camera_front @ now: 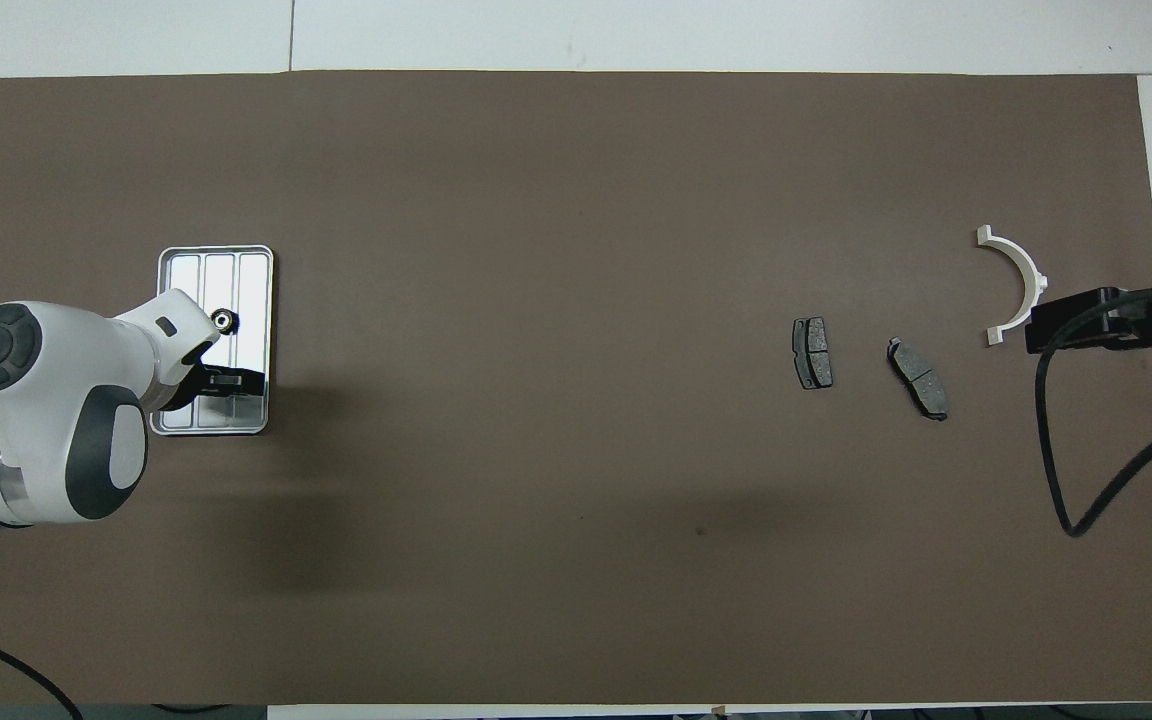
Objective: Place bearing gear from tray to pile
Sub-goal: 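Close the left gripper on the dark bearing and lift it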
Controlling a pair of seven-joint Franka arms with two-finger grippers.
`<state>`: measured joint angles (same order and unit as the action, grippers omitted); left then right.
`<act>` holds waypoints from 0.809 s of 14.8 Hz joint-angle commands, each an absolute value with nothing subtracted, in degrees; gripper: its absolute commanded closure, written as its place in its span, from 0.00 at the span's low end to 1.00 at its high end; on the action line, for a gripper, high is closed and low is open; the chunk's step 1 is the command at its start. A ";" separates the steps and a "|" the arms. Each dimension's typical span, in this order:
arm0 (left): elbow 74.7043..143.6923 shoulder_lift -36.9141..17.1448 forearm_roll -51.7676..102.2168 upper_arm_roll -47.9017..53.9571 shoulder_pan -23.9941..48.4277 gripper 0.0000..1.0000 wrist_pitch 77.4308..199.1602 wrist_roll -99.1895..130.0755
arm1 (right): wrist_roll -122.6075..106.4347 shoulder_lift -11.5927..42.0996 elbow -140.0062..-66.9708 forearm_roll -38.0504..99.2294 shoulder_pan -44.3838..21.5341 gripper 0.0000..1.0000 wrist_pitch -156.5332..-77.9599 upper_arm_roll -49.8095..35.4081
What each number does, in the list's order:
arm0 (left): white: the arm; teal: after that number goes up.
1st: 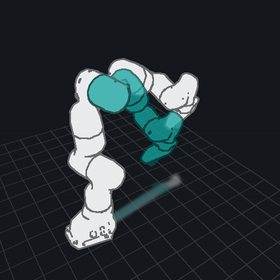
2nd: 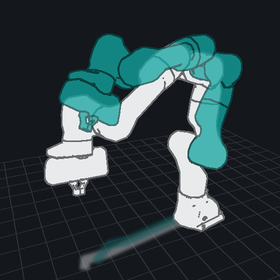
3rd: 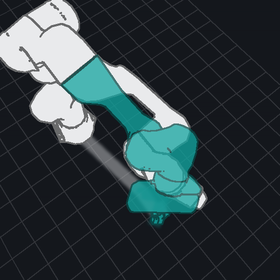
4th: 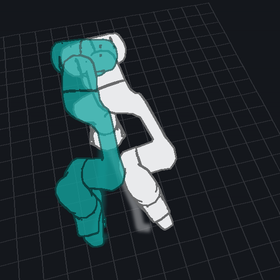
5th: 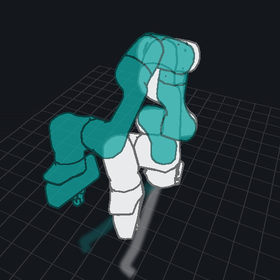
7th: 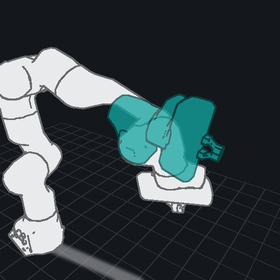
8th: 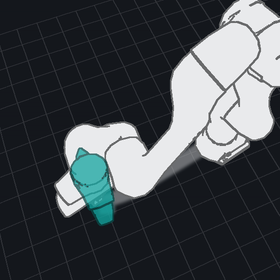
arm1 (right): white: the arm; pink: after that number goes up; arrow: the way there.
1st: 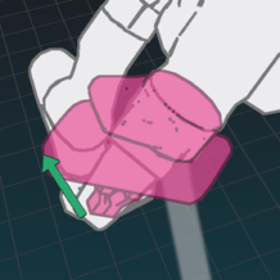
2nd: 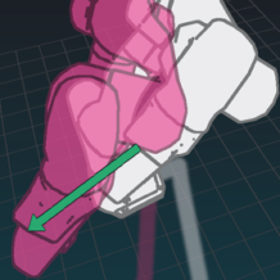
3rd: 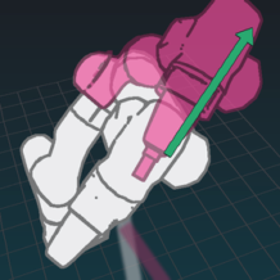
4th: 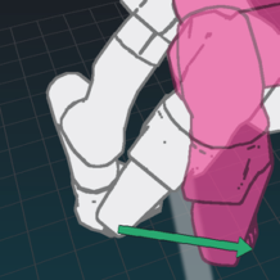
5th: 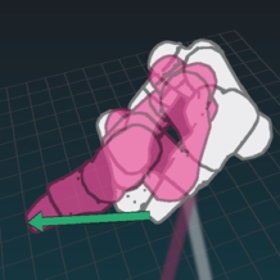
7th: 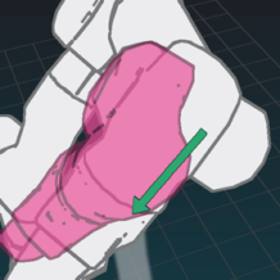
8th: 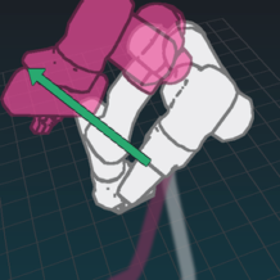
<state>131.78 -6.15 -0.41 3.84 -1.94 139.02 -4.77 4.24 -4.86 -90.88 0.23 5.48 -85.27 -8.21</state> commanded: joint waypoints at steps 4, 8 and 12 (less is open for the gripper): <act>132.98 -5.36 0.00 3.69 -1.41 0.80 139.75 -4.22 | 2.73 -5.80 -91.32 1.14 6.24 0.00 -84.38 -8.00; 132.98 -5.45 0.00 3.69 -1.32 1.00 140.10 -2.91 | 2.72 -5.89 -91.41 1.14 6.15 0.00 -84.46 -8.00; 132.28 -5.71 0.00 3.69 -1.58 1.00 139.66 -2.90 | 2.72 -5.89 -91.41 1.14 6.15 0.00 -84.38 -8.00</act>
<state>131.78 -6.13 -0.41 3.97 -1.86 139.04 -3.54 4.24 -4.86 -90.88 0.23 5.63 -85.27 -8.16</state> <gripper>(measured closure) 0.767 0.000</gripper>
